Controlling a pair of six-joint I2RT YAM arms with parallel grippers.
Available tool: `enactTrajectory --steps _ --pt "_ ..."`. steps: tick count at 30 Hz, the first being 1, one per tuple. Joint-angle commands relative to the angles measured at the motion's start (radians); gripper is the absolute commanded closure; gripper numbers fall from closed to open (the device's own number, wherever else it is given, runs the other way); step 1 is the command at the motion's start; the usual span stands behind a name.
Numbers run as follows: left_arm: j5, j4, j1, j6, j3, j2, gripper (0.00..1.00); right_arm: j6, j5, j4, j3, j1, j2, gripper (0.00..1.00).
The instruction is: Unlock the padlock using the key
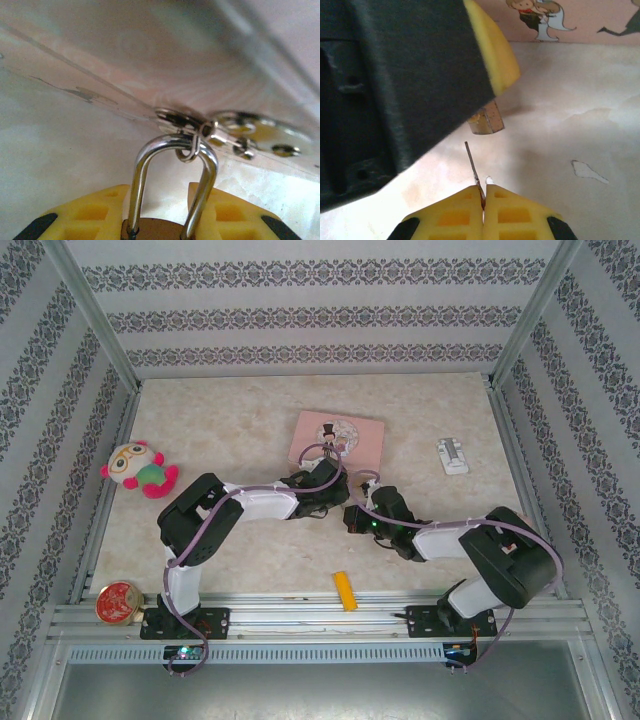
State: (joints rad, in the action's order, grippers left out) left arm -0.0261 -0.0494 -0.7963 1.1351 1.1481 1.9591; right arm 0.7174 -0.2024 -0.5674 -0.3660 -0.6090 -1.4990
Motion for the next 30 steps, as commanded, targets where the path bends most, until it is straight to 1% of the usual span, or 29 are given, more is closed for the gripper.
enactTrajectory --steps 1,9,19,30 --pt "0.026 -0.079 0.008 0.065 -0.018 -0.027 1.00 0.034 -0.023 -0.028 -0.021 0.011 -0.025 1.00" --pt "0.020 -0.095 0.011 0.065 -0.029 -0.047 1.00 0.059 -0.022 -0.050 -0.003 0.018 -0.026 1.00" --pt "0.030 -0.112 0.011 0.066 -0.039 -0.061 1.00 0.039 -0.002 -0.103 0.048 0.026 0.003 1.00" --pt "0.041 -0.129 0.011 0.071 -0.040 -0.057 1.00 0.049 -0.025 -0.128 0.039 0.032 -0.032 1.00"
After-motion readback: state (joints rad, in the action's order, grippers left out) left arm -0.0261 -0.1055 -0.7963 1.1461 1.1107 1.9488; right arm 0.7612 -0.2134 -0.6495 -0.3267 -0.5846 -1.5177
